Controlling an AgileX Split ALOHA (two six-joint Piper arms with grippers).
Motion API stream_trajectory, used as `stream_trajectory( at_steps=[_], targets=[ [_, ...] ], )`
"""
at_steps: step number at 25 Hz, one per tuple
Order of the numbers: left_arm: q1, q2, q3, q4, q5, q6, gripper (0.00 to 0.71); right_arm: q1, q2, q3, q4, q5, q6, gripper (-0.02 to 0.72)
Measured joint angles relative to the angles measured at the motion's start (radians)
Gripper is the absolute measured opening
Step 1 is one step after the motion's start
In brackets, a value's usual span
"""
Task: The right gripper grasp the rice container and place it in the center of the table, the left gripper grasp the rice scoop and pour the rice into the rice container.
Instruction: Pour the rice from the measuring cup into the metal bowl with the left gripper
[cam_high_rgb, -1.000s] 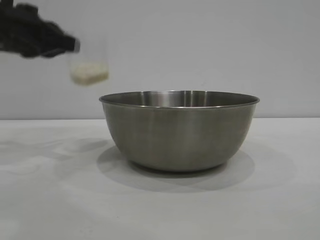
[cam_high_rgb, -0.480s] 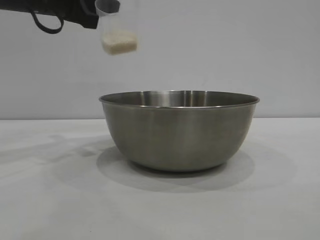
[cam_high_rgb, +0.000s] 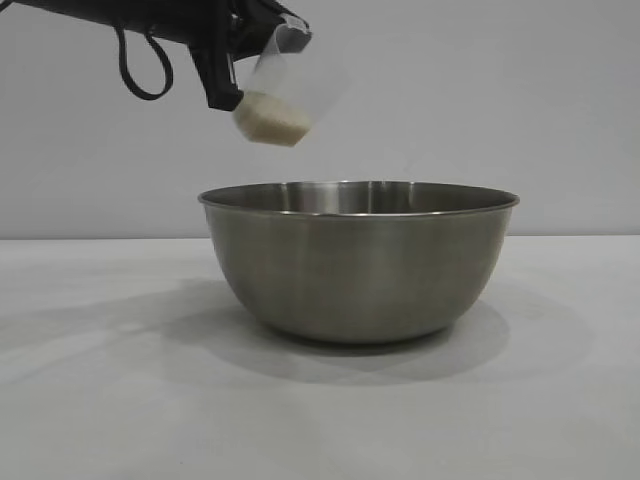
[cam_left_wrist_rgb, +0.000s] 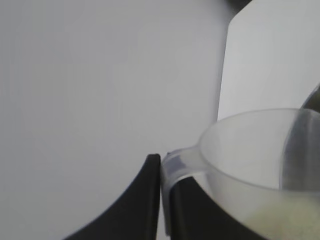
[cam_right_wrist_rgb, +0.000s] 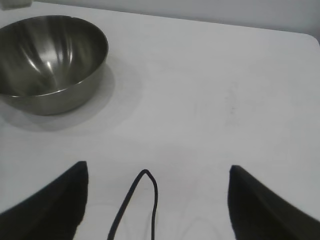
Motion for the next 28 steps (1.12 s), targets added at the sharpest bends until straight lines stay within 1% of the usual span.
stream_trajectory(
  at_steps=[6, 14, 20, 28],
  targets=[
    [-0.026, 0.000, 0.000, -0.009, 0.023, 0.224, 0.000, 0.000, 0.000, 0.000, 0.002, 0.000, 0.000, 0.498],
    [-0.047, 0.000, 0.000, -0.022, 0.046, 0.537, 0.000, 0.000, 0.000, 0.000, 0.002, 0.000, 0.003, 0.498],
    [-0.060, 0.000, 0.000, -0.024, 0.048, 0.674, 0.000, 0.000, 0.000, 0.000, 0.002, 0.000, 0.005, 0.498],
    [-0.064, 0.000, 0.000, -0.025, 0.048, 0.825, 0.000, 0.000, 0.000, 0.000, 0.002, 0.000, 0.007, 0.498]
  ],
)
